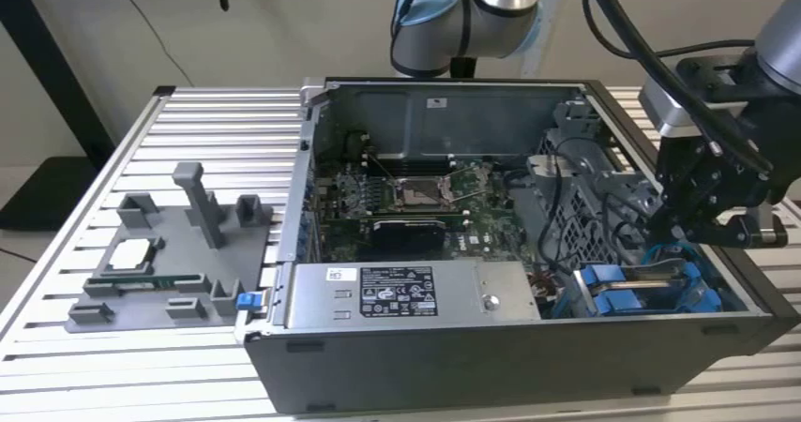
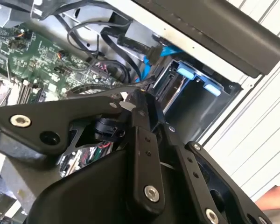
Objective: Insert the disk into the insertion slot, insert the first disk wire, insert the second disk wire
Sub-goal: 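Insert the first disk wire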
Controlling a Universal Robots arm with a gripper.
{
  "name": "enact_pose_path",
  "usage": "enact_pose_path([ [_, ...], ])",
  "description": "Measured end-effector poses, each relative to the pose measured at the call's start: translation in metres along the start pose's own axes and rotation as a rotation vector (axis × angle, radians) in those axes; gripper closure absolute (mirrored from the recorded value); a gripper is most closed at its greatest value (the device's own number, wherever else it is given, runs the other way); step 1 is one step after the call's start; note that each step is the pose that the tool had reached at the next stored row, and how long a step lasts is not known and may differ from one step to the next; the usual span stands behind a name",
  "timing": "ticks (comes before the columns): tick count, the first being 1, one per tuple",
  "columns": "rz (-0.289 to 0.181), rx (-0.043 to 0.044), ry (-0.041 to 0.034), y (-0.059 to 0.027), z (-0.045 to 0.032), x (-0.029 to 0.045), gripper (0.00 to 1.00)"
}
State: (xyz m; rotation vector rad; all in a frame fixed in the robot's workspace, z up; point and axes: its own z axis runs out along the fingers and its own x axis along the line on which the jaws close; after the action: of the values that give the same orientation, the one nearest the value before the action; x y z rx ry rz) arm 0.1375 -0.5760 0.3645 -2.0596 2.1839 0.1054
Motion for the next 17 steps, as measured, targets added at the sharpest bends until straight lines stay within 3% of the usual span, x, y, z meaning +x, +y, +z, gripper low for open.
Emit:
enact_pose_path([
  [3,0.013,0.0026,0.0135,-0.0017,0.0009,0.0000,1.00],
  [8,0.021,0.0038,0.0158,-0.0024,0.0011,0.0000,1.00],
  [9,0.022,-0.0001,0.0165,-0.0031,0.0011,-0.0001,1.00],
  [12,0.026,-0.0277,0.0204,-0.0078,0.0023,-0.0002,1.00],
  [13,0.026,-0.0326,0.0210,-0.0098,0.0030,-0.0002,1.00],
  [17,0.026,-0.0336,0.0210,-0.0139,0.0075,0.0002,1.00],
])
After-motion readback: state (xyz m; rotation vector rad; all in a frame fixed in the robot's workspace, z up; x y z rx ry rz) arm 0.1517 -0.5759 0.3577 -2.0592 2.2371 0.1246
